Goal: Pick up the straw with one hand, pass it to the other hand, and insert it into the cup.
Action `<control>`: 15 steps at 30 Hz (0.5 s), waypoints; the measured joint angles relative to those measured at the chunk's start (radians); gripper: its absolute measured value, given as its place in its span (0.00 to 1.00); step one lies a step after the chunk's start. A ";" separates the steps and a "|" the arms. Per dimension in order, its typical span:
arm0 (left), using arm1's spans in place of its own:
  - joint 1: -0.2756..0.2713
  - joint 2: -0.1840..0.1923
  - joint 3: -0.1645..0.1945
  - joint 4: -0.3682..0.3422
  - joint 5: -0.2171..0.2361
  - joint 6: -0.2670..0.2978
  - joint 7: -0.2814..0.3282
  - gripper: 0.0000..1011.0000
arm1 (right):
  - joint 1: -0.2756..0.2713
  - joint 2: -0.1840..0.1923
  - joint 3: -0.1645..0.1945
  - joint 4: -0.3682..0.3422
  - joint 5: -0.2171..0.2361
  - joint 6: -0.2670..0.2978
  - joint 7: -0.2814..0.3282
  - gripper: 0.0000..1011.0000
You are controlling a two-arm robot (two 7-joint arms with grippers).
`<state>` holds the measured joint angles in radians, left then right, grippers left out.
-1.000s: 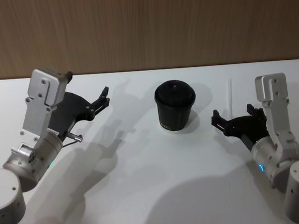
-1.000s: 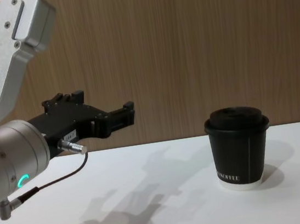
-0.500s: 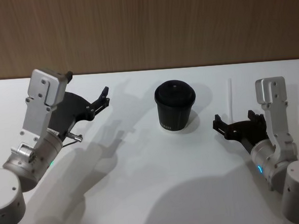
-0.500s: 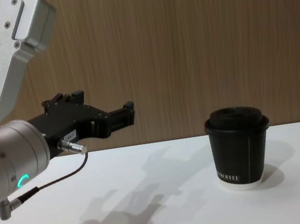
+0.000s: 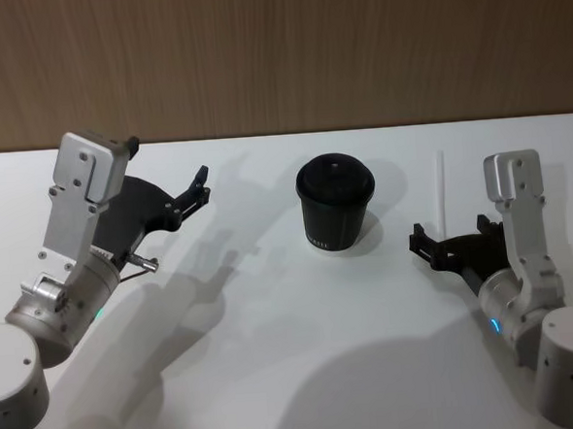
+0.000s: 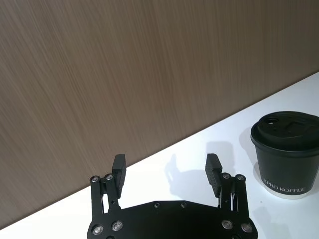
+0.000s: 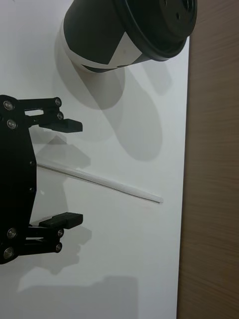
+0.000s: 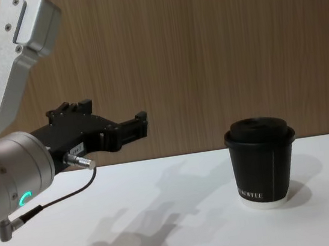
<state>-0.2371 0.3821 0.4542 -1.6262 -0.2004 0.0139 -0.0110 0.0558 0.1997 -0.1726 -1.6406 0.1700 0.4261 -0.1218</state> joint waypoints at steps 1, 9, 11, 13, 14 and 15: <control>0.000 0.000 0.000 0.000 0.000 0.000 0.000 0.99 | 0.002 0.000 -0.001 0.003 -0.002 0.000 0.000 0.99; 0.000 0.000 0.000 0.000 0.000 0.000 0.000 0.99 | 0.012 -0.007 -0.001 0.030 -0.014 -0.006 -0.002 0.99; 0.000 0.000 0.000 0.000 0.000 0.000 0.000 0.99 | 0.014 -0.011 0.001 0.036 -0.015 -0.007 -0.002 0.99; 0.000 0.000 0.000 0.000 0.000 0.000 0.000 0.99 | 0.015 -0.013 0.003 0.039 -0.015 -0.009 -0.002 0.99; 0.000 0.000 0.000 0.000 0.000 0.000 0.000 0.99 | 0.016 -0.016 0.005 0.043 -0.015 -0.012 -0.002 0.99; 0.000 0.000 0.000 0.000 0.000 0.000 0.000 0.99 | 0.016 -0.016 0.005 0.043 -0.015 -0.012 -0.002 0.99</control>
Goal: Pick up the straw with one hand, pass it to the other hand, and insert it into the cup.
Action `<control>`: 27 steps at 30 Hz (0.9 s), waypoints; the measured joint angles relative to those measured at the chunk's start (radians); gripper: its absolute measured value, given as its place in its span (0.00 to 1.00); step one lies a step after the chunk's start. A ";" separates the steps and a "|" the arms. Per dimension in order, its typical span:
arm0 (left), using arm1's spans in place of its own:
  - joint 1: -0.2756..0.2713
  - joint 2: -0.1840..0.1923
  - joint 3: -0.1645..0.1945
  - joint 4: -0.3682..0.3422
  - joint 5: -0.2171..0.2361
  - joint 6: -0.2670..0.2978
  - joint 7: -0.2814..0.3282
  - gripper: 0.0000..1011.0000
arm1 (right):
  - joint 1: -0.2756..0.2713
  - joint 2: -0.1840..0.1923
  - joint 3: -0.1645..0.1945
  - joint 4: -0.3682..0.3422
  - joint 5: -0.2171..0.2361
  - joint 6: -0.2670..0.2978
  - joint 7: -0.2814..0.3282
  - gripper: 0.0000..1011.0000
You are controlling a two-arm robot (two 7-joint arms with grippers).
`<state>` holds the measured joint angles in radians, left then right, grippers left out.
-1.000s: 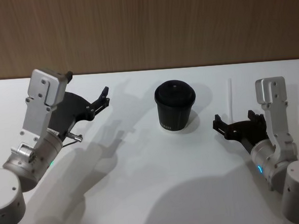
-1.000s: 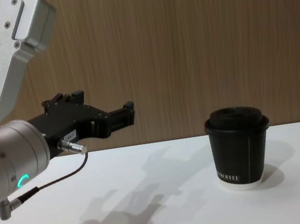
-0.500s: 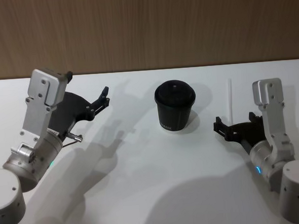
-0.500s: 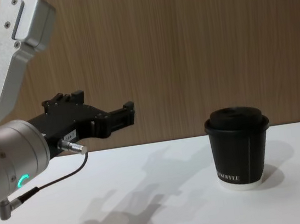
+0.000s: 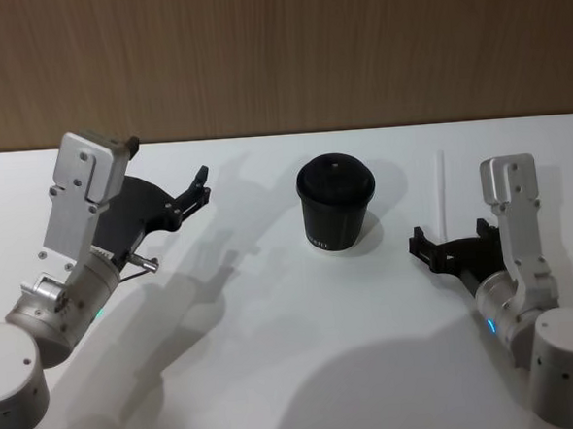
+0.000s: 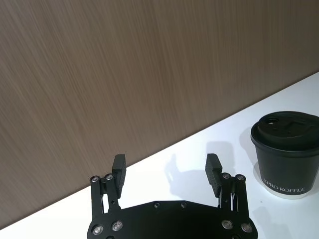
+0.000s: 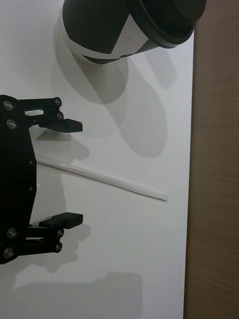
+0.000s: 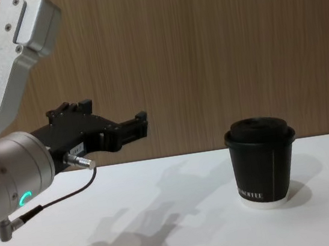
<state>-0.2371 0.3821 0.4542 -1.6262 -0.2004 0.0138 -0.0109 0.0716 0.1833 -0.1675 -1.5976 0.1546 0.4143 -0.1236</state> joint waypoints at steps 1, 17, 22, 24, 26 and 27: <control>0.000 0.000 0.000 0.000 0.000 0.000 0.000 0.99 | 0.001 -0.003 0.002 0.003 0.000 -0.002 0.000 0.99; 0.000 0.000 0.000 0.000 0.000 0.000 0.000 0.99 | 0.010 -0.017 0.015 0.026 -0.005 -0.012 0.006 0.99; 0.000 0.000 0.000 0.000 0.000 0.000 0.000 0.99 | 0.012 -0.017 0.016 0.028 -0.011 -0.008 0.010 0.99; 0.000 0.000 0.000 0.000 0.000 0.000 0.000 0.99 | 0.012 -0.017 0.016 0.028 -0.012 -0.006 0.012 0.99; 0.000 0.000 0.000 0.000 0.000 0.000 0.000 0.99 | 0.013 -0.017 0.017 0.028 -0.015 -0.002 0.014 0.99; 0.000 0.000 0.000 0.000 0.000 0.000 0.000 0.99 | 0.013 -0.017 0.017 0.028 -0.016 -0.001 0.015 0.99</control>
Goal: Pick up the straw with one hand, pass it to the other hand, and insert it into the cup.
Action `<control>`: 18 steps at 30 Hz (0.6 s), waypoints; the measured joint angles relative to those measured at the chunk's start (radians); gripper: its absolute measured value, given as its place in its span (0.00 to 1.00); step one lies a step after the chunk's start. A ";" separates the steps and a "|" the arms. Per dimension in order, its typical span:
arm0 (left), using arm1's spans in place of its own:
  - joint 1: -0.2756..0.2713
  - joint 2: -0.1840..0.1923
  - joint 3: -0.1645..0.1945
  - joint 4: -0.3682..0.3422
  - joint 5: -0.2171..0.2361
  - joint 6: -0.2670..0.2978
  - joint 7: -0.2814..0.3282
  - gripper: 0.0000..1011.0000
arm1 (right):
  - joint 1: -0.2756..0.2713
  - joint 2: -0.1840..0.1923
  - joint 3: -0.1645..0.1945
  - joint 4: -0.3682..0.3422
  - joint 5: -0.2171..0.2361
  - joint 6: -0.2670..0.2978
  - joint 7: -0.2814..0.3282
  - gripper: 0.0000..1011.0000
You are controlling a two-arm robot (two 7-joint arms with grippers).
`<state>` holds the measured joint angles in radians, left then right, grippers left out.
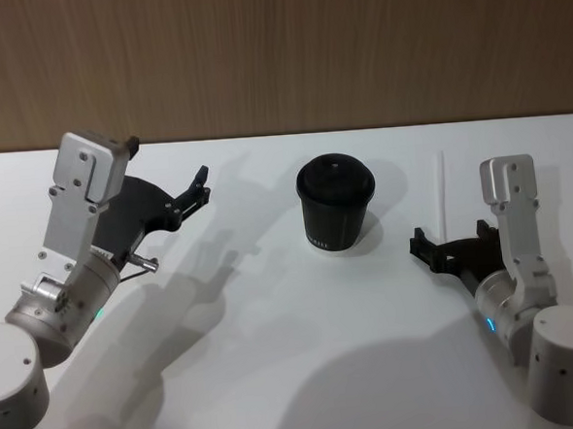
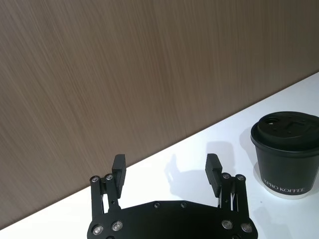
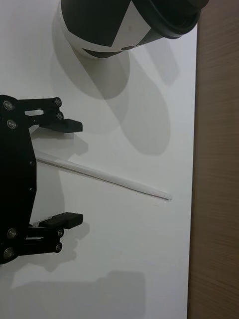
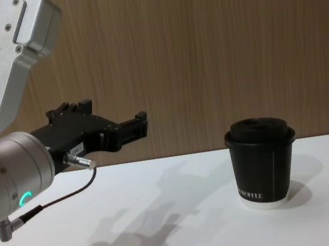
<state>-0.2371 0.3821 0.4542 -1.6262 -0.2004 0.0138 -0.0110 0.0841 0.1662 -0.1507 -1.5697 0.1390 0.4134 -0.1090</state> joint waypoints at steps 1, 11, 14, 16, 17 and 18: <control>0.000 0.000 0.000 0.000 0.000 0.000 0.000 0.99 | 0.000 0.000 0.000 0.000 -0.001 0.001 0.001 0.99; 0.000 0.000 0.000 0.000 0.000 0.000 0.000 0.99 | -0.002 -0.001 0.002 -0.002 -0.011 0.013 0.006 0.99; 0.000 0.000 0.000 0.000 0.000 0.000 0.000 0.99 | -0.002 -0.001 0.002 -0.003 -0.012 0.015 0.007 0.97; 0.000 0.000 0.000 0.000 0.000 0.000 0.000 0.99 | -0.002 -0.001 0.003 -0.004 -0.013 0.017 0.008 0.94; 0.000 0.000 0.000 0.000 0.000 0.000 0.000 0.99 | -0.002 -0.002 0.003 -0.004 -0.013 0.017 0.008 0.92; 0.000 0.000 0.000 0.000 0.000 0.000 0.000 0.99 | -0.002 -0.002 0.003 -0.004 -0.013 0.018 0.008 0.87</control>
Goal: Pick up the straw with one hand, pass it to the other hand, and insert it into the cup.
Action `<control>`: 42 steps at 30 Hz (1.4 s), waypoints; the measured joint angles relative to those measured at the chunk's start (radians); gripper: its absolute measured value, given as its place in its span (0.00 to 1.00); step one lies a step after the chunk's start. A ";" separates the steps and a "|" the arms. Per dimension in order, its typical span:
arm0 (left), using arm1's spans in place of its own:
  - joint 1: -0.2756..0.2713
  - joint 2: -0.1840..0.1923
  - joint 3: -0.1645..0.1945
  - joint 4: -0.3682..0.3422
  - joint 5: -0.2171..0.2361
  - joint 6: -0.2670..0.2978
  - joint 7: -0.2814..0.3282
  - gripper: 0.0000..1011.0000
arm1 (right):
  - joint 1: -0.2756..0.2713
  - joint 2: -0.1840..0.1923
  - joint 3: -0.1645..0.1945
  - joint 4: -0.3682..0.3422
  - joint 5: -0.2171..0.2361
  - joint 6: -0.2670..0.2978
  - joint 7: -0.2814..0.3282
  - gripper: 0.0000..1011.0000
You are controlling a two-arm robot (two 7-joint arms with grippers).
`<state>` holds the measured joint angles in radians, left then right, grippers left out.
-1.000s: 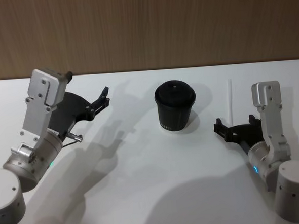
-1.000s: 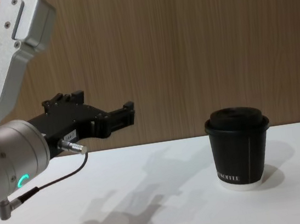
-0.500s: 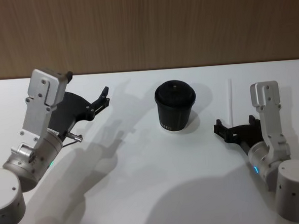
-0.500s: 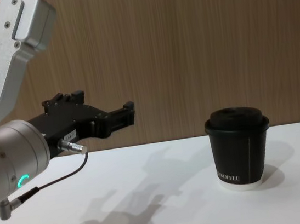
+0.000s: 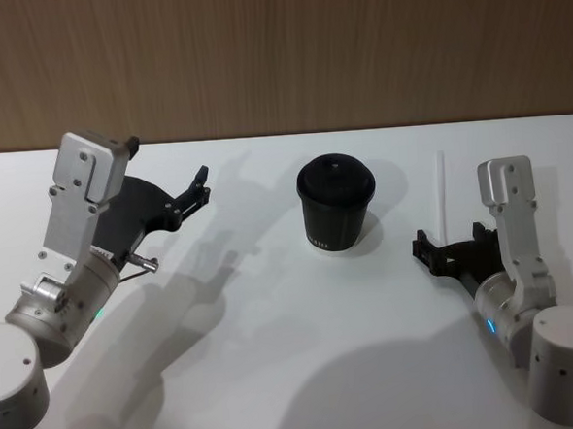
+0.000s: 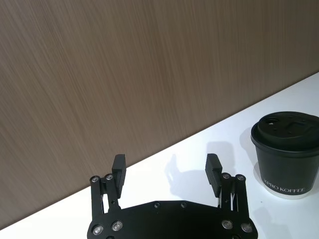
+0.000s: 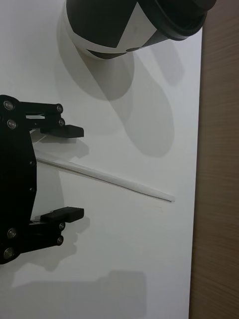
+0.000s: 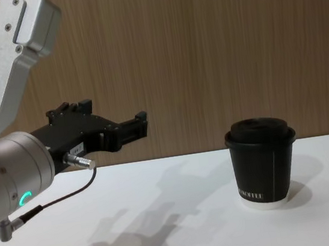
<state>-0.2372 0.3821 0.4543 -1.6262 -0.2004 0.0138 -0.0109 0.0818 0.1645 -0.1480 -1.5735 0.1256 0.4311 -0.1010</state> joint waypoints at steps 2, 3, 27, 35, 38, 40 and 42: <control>0.000 0.000 0.000 0.000 0.000 0.000 0.000 0.99 | 0.000 0.000 0.000 0.000 -0.001 0.001 0.001 0.83; 0.000 0.000 0.000 0.000 0.000 0.000 0.000 0.99 | 0.000 0.000 0.000 0.000 -0.001 0.002 0.001 0.81; 0.000 0.000 0.000 0.000 0.000 0.000 0.000 0.99 | -0.002 0.000 0.001 -0.001 -0.005 0.007 0.001 0.09; 0.000 0.000 0.000 0.000 0.000 0.000 0.000 0.99 | -0.002 0.000 0.001 -0.001 -0.005 0.007 0.001 0.00; 0.000 0.000 0.000 0.000 0.000 0.000 0.000 0.99 | -0.002 0.000 0.001 -0.002 -0.005 0.007 0.001 0.00; 0.000 0.000 0.000 0.000 0.000 0.000 0.000 0.99 | -0.002 0.000 0.001 -0.002 -0.007 0.006 0.001 0.00; 0.000 0.000 0.000 0.000 0.000 0.000 0.000 0.99 | -0.002 0.001 0.001 -0.003 -0.009 0.003 0.001 0.00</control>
<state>-0.2371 0.3821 0.4542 -1.6262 -0.2004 0.0139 -0.0110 0.0794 0.1652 -0.1469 -1.5762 0.1171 0.4343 -0.0996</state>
